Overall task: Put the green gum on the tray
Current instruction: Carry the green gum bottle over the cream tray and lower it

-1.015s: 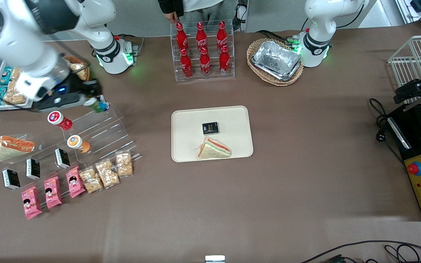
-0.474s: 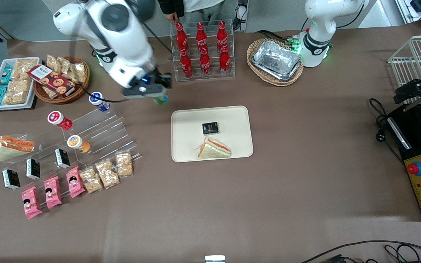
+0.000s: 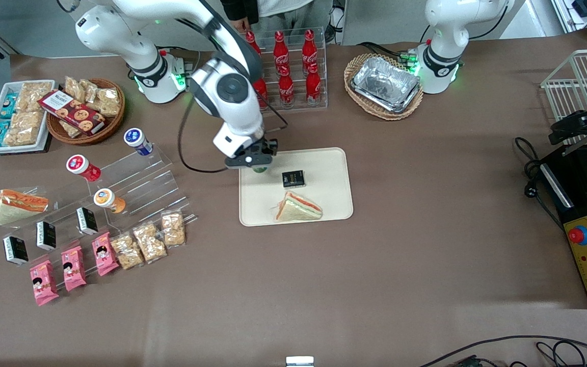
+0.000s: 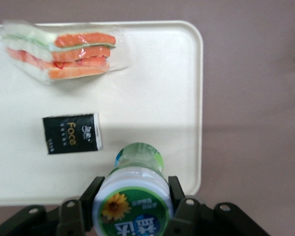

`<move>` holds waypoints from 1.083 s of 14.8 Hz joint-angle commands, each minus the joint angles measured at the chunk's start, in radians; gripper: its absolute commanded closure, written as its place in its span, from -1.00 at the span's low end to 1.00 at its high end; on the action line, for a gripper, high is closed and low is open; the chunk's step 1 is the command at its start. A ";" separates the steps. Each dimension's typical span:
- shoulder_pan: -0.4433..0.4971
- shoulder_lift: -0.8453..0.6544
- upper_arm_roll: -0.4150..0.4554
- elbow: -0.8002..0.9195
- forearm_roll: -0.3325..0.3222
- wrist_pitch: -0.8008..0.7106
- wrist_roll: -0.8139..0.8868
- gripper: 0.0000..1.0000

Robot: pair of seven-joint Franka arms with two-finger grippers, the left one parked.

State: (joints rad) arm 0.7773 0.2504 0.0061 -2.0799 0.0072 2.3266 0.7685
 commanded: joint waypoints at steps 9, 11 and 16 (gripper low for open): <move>0.014 0.148 -0.011 -0.111 -0.027 0.273 0.052 -0.17; 0.011 0.150 -0.011 -0.109 -0.024 0.272 0.052 -1.00; 0.014 0.147 -0.011 -0.109 -0.024 0.269 0.052 -1.00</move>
State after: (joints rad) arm 0.7912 0.3969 -0.0038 -2.1811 -0.0162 2.5721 0.8066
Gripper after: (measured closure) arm 0.031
